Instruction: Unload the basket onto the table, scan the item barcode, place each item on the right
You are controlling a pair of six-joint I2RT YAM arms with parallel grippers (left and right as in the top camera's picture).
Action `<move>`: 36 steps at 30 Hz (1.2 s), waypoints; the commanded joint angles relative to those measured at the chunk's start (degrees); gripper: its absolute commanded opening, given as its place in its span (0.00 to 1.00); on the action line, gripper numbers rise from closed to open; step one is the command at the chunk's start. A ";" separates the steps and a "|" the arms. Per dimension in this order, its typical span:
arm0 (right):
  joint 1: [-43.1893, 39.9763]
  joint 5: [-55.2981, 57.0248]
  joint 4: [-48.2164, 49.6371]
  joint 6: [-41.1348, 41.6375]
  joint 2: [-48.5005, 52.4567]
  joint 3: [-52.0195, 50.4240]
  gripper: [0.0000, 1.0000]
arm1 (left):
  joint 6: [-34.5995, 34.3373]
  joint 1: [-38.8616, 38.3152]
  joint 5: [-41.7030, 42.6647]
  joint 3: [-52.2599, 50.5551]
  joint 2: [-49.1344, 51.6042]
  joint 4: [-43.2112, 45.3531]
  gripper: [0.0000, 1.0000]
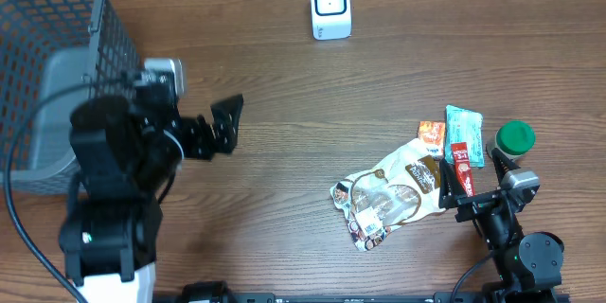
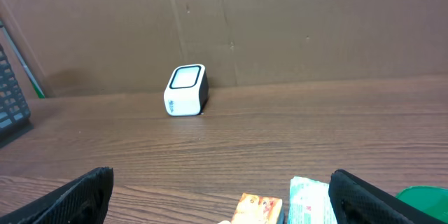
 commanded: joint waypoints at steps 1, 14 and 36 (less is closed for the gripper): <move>-0.20 0.33 0.22 -0.24 -0.15 -0.59 1.00 | -0.33 -0.24 0.02 -6.84 -4.87 -0.11 1.00; -0.20 0.33 0.22 -0.24 -0.15 -0.57 1.00 | -0.09 -0.26 -0.28 -29.00 -25.22 10.58 0.99; -0.20 0.33 0.22 -0.24 -0.15 -0.59 1.00 | 11.37 -4.68 -13.05 -56.98 -51.76 47.56 0.99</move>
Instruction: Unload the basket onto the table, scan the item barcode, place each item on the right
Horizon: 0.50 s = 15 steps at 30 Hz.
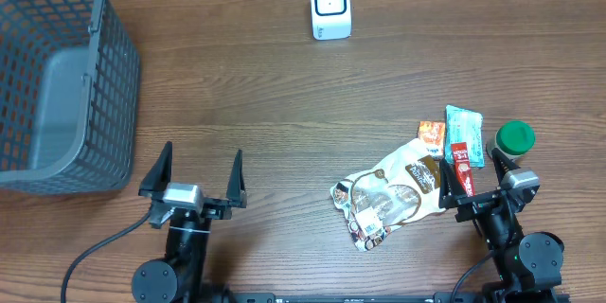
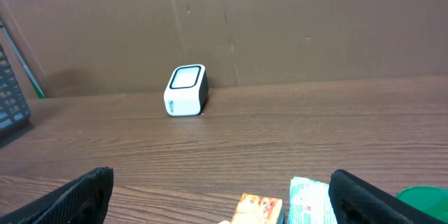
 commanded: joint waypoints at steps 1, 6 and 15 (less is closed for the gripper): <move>-0.20 0.31 0.20 -0.24 -0.15 -0.59 1.00 | 7.72 -0.44 -1.66 -2.86 -2.40 0.52 0.99; -0.20 0.31 0.20 -0.24 -0.15 -0.59 1.00 | 10.47 -0.42 -1.64 -6.10 -3.93 2.08 1.00; -0.20 0.31 0.20 -0.24 -0.15 -0.59 1.00 | 10.47 -0.37 -1.01 -12.87 -4.50 10.34 1.00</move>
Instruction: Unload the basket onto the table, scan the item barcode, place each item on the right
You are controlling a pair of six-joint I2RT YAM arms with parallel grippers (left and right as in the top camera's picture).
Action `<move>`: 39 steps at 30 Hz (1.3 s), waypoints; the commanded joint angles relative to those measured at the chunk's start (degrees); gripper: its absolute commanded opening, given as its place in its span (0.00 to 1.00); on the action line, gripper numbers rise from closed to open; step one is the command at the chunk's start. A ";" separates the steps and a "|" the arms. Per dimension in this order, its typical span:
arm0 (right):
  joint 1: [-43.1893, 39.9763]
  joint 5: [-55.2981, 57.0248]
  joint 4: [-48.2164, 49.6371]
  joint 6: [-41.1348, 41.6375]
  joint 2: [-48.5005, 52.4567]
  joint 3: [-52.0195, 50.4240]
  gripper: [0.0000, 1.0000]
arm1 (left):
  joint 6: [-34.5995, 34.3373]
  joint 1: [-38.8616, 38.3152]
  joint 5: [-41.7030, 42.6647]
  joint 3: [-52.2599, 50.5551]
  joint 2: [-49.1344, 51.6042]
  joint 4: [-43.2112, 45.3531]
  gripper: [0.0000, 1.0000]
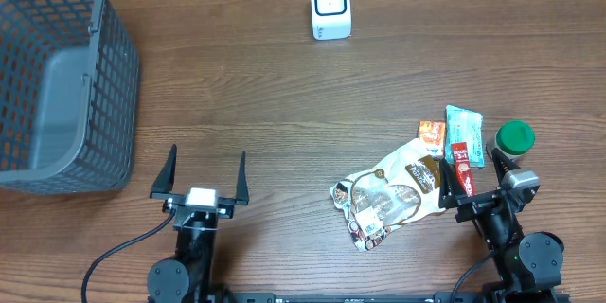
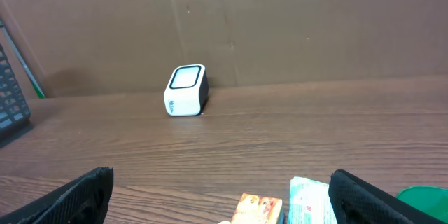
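The white barcode scanner [image 1: 330, 7] stands at the table's far edge, also in the right wrist view as the scanner [image 2: 186, 91]. The items lie at the right: a clear snack bag [image 1: 393, 199], an orange packet [image 1: 432, 134], a teal packet [image 1: 464, 135], a red stick pack [image 1: 461, 166] and a green-capped bottle [image 1: 516, 137]. My right gripper [image 1: 473, 178] stands open just behind them, its fingers wide and holding nothing [image 2: 220, 178]. My left gripper [image 1: 205, 172] is open at the front left, far from the items.
A grey mesh basket [image 1: 57, 76] fills the far left corner; its edge [image 2: 10, 98] shows in the right wrist view. A brown cardboard wall backs the table behind the scanner.
My left gripper has shifted slightly to the right and squared up at the front edge. The right arm and the items have not moved.
My left arm was first reached out beside the basket, its gripper open. Then it was drawn back low at the table's front edge, where it stays now. The right gripper stayed open behind the items throughout.
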 commanded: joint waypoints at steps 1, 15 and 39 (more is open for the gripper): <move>-0.20 0.31 0.17 -0.26 -0.15 -0.59 1.00 | 1.33 -0.37 -0.13 -2.36 -0.79 0.52 1.00; -0.20 0.33 0.17 -0.26 -0.15 -0.59 1.00 | -0.52 -0.35 -5.46 -4.20 -0.79 -14.47 1.00; -0.20 0.31 0.17 -0.26 -0.15 -0.59 1.00 | -8.81 -0.26 -12.74 -4.20 -0.79 -13.86 1.00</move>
